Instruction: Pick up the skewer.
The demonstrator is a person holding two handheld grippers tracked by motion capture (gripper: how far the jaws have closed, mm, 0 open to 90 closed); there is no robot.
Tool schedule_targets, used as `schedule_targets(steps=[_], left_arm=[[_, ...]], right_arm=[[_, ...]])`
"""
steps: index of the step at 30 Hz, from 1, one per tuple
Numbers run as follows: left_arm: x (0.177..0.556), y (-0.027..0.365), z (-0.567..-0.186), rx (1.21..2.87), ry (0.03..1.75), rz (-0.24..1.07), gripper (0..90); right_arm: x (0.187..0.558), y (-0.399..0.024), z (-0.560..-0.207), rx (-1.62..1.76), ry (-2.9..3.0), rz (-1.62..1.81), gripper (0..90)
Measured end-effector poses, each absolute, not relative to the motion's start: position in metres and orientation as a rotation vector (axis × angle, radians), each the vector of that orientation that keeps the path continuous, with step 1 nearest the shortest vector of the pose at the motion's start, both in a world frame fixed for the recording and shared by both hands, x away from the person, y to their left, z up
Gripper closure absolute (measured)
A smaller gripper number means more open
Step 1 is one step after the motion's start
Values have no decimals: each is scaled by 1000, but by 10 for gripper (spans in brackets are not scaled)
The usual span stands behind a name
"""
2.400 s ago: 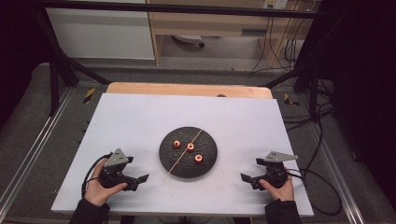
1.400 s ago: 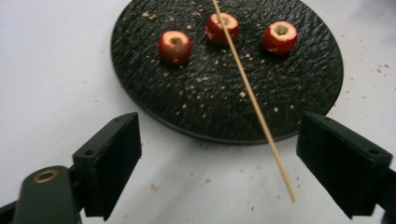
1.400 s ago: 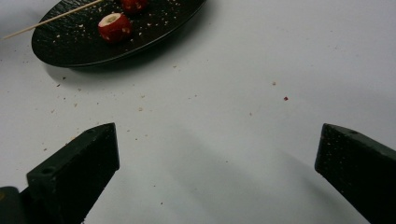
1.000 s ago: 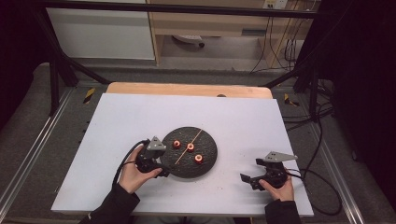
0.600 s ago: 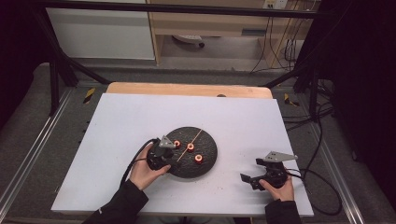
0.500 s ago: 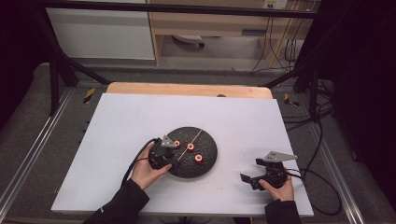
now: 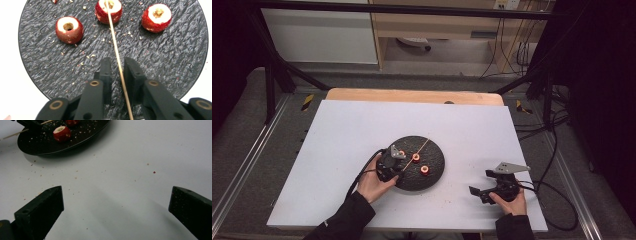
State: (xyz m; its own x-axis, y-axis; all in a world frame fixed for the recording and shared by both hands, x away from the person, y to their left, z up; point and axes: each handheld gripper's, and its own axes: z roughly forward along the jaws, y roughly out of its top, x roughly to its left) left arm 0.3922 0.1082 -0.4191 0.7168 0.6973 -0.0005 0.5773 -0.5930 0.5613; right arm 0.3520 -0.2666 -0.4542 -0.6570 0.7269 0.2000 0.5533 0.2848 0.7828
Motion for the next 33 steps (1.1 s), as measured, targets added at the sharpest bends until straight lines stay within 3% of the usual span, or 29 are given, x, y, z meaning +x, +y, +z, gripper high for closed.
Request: schedule_targets(steps=[8, 33], left_arm=[[390, 105, -419, 2391, 984, 322, 876], [372, 145, -403, 2218, 958, 316, 883]], right_arm=[[352, -266, -455, 1188, 2356, 1306, 6], [352, -266, -455, 1197, 2361, 1290, 6]])
